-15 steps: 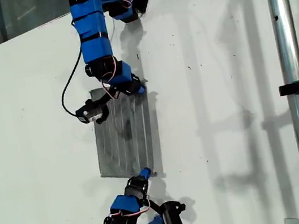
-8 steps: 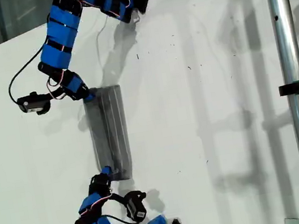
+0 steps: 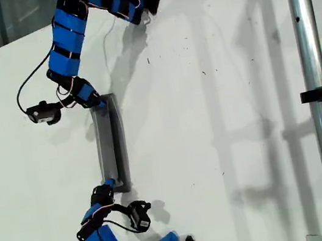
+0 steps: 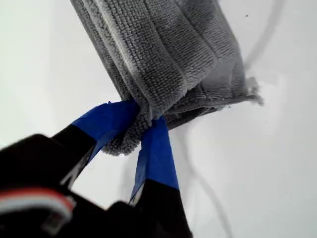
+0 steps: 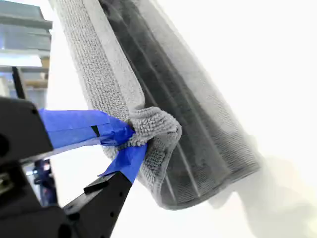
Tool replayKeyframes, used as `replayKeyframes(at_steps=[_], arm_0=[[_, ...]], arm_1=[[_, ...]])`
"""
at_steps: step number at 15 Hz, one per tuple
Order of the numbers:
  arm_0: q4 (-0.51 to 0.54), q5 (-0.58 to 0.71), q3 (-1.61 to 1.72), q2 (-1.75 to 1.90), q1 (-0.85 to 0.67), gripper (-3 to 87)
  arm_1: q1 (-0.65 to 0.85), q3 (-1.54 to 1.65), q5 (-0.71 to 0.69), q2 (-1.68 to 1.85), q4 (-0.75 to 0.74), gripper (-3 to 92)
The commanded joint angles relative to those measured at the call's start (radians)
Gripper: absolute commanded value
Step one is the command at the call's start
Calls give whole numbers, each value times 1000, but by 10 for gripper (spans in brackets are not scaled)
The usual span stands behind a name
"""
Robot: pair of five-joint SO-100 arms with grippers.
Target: Grasp corners of a towel and fold twice.
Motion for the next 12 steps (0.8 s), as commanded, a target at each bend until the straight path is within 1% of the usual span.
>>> replayKeyframes(at_steps=[1, 3, 5, 7, 8, 9, 10, 11, 12], arm_0=[[-83, -52, 71, -40, 15, -10], [-97, -64, 49, -156, -8, -8], [-106, -51, 2, -238, -46, 4], [-64, -46, -17, -236, -55, 5], [-29, -54, -21, -227, -67, 26], [26, -66, -34, -213, -83, 150], [97, -89, -38, -160, -84, 222], [121, -103, -8, -54, -84, 252], [153, -104, 12, 66, -80, 286]], arm_1=[[2, -20, 17, -126, -44, -2], [25, -69, 17, -244, -75, -2], [77, -123, 8, -273, -58, -2], [98, -133, 8, -261, -31, -2], [106, -135, 21, -255, -8, 28], [126, -149, 61, -244, 55, 195], [138, -126, 66, -186, 92, 275], [150, -61, 81, -75, 101, 327], [164, -15, 91, 40, 129, 339]])
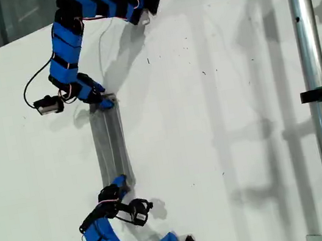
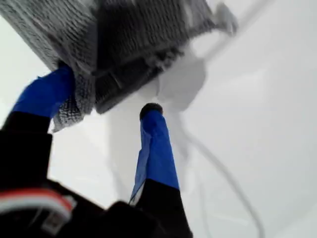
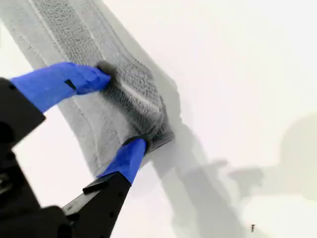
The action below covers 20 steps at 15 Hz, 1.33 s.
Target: Grasp corners of a towel and fold twice.
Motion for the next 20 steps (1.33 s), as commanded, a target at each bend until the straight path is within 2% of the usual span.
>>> replayKeyframes(at_steps=[1, 3, 4, 6, 8, 10, 12, 13, 15, 16, 18, 19, 20], arm_0=[[91, -21, 8, 296, -5, 291], [127, -87, 107, 494, 20, 272], [106, -130, 213, 618, 52, 269], [35, -195, 466, 927, 176, 253], [34, -285, 687, 1282, 318, 230], [69, -376, 824, 1522, 419, 205], [98, -420, 905, 1671, 459, 195], [127, -431, 930, 1743, 463, 191], [127, -434, 954, 1804, 482, 173], [127, -433, 959, 1801, 485, 173], [126, -437, 966, 1805, 488, 167], [126, -437, 963, 1807, 489, 158], [126, -434, 962, 1809, 489, 151]], arm_1=[[43, 54, 29, 296, 61, 353], [109, 199, 64, 491, 67, 389], [130, 282, 83, 555, 34, 406], [146, 436, 143, 614, -86, 407], [133, 502, 236, 551, -215, 415], [81, 454, 364, 373, -316, 406], [12, 325, 483, 146, -397, 414], [-23, 201, 534, 41, -347, 420], [-91, 57, 584, -64, -376, 410], [-121, 23, 584, -87, -442, 355], [-143, -48, 597, -141, -494, 58], [-137, -75, 598, -166, -472, -2], [-126, -74, 580, -153, -422, -2]])
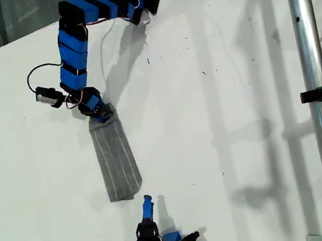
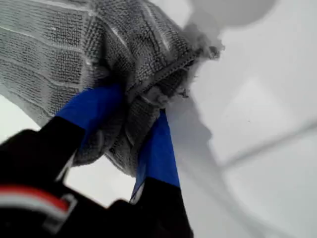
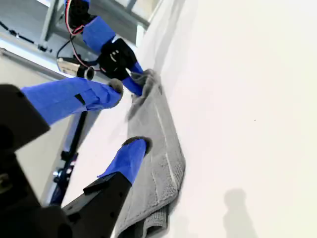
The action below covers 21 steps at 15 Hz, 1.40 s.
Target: Grasp corners of a towel and fold twice.
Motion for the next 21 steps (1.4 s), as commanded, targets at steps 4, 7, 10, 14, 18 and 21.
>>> replayKeyframes(at_steps=[4, 7, 10, 14, 18, 21], arm_0=[[-2, 3, -12, 9, 34, 140], [-3, 8, -9, 18, 52, 128], [-8, 15, 14, 49, 55, 121], [-5, 17, 34, 77, 69, 121], [-6, 15, 41, 78, 74, 120], [-8, 18, 52, 78, 69, 120]], arm_1=[[66, 339, -118, 595, 451, -2], [37, 522, -60, 1177, 870, -2], [-138, 442, 3, 1181, 738, -2], [-258, 198, 17, 641, 394, -2], [-330, 63, 55, 383, 225, 119], [-318, 35, 23, 558, 80, 224]])
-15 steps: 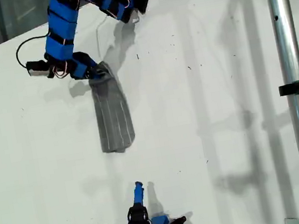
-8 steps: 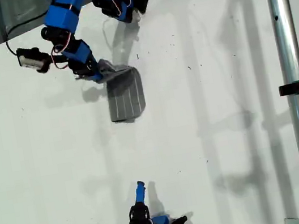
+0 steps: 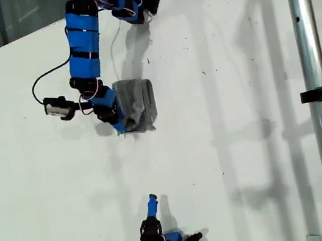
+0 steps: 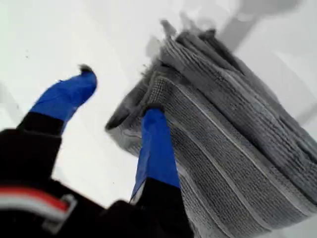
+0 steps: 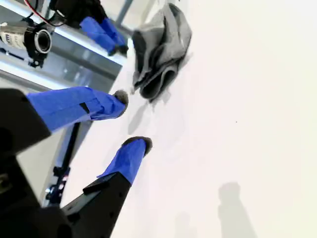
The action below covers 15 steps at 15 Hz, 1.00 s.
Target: Grasp corners of a towel and fold twice.
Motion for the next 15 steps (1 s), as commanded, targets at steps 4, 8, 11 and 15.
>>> replayKeyframes(at_steps=[4, 8, 11, 15], arm_0=[[-28, 6, 41, 8, -18, 120], [-71, -74, 137, 9, -17, 70], [-126, -94, 212, 9, 29, 21], [-14, -365, 236, 9, 64, -8]], arm_1=[[115, 104, -35, 394, 135, 53], [75, 873, 127, 936, 153, -3], [64, 1095, 189, 1321, 333, -3], [67, 1287, 342, 1763, 540, -3]])
